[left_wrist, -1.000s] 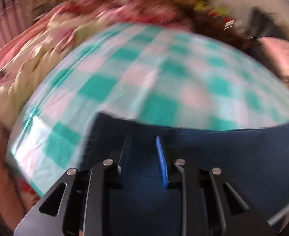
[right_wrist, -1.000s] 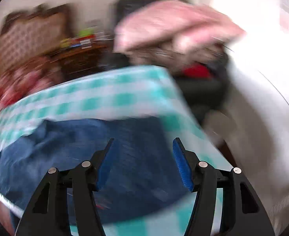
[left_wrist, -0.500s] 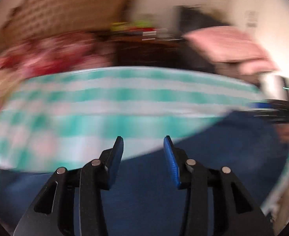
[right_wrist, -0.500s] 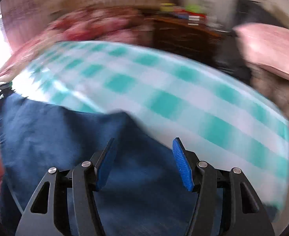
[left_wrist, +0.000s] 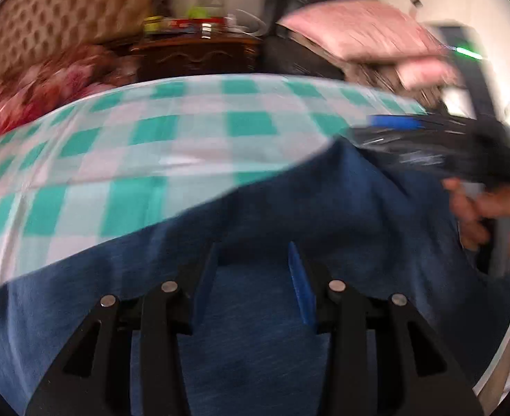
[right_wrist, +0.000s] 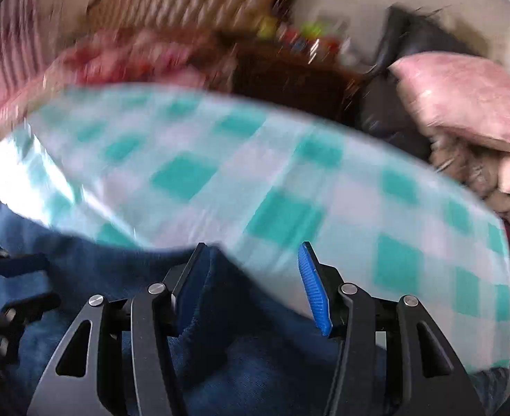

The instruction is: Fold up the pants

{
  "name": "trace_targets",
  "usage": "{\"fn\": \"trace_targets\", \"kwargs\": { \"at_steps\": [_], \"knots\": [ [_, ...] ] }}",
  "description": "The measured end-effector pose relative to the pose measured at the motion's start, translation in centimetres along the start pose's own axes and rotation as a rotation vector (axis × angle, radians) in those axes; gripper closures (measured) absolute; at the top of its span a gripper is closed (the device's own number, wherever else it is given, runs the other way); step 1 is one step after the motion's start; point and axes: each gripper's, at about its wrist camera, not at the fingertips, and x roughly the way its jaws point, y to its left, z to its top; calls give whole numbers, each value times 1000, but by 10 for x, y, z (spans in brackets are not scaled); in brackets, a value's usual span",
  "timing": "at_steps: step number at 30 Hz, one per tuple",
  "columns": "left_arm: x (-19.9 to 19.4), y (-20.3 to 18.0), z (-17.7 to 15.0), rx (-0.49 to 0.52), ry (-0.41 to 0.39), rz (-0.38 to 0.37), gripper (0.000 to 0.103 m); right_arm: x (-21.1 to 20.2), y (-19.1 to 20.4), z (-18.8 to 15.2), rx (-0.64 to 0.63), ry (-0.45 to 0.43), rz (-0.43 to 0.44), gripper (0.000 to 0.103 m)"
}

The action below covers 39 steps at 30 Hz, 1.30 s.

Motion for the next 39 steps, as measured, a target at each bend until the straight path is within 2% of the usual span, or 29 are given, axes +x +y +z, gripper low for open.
{"fn": "trace_targets", "kwargs": {
  "at_steps": [2, 4, 7, 9, 10, 11, 13, 15, 18, 20, 22, 26, 27, 30, 32, 34, 36, 37, 39],
  "knots": [
    [-19, 6, -3, 7, -44, 5, 60, -33, -34, -7, 105, -34, -10, 49],
    [-33, 2, -10, 26, -56, -16, 60, -48, -52, -21, 106, -3, -29, 49],
    [-34, -3, -20, 18, -32, -48, 60, -61, -79, -54, 39, 62, -179, 49],
    [-22, -1, -25, -8, 32, -13, 61, -58, -106, -74, 47, 119, -321, 48],
    [-16, 7, -27, -53, 49, 31, 70, -57, -118, -81, 75, 123, -342, 45],
    [-18, 10, -27, -75, 40, 38, 75, -57, -130, -86, 111, 129, -346, 44],
    [-26, 15, -27, -112, 36, 28, 75, -55, -144, -95, 166, 140, -324, 42],
    [-42, 10, -28, -94, 4, 25, 74, -65, -146, -94, 209, 104, -320, 43],
    [-69, 0, -39, -65, -35, 25, 72, -111, -133, -97, 253, 5, -266, 41],
    [-85, -12, -54, -39, -49, 4, 70, -128, -118, -107, 246, 1, -215, 40],
    [-96, -29, -76, 4, -56, -4, 69, -137, -88, -128, 190, 36, -150, 38],
    [-92, -43, -118, 23, 13, 8, 66, -126, -46, -178, 109, 160, -182, 36],
    [-94, -44, -125, 24, -3, 15, 66, -133, -42, -187, 113, 106, -205, 33],
    [-106, -41, -137, 23, -21, 30, 63, -143, -43, -192, 177, 106, -203, 31],
    [-118, -26, -139, -41, -61, 31, 63, -154, -38, -187, 234, 79, -195, 30],
    [-125, 0, -141, -123, -77, 77, 63, -164, -23, -181, 224, 20, -154, 28],
    [-128, 28, -143, -173, -67, 138, 65, -163, -5, -178, 187, 0, -149, 23],
    [-133, 45, -143, -198, -74, 167, 71, -154, 3, -178, 169, 39, -152, 23],
    [-143, 77, -138, -229, -88, 196, 74, -138, 14, -186, 155, 127, -179, 24]
  ]
}}
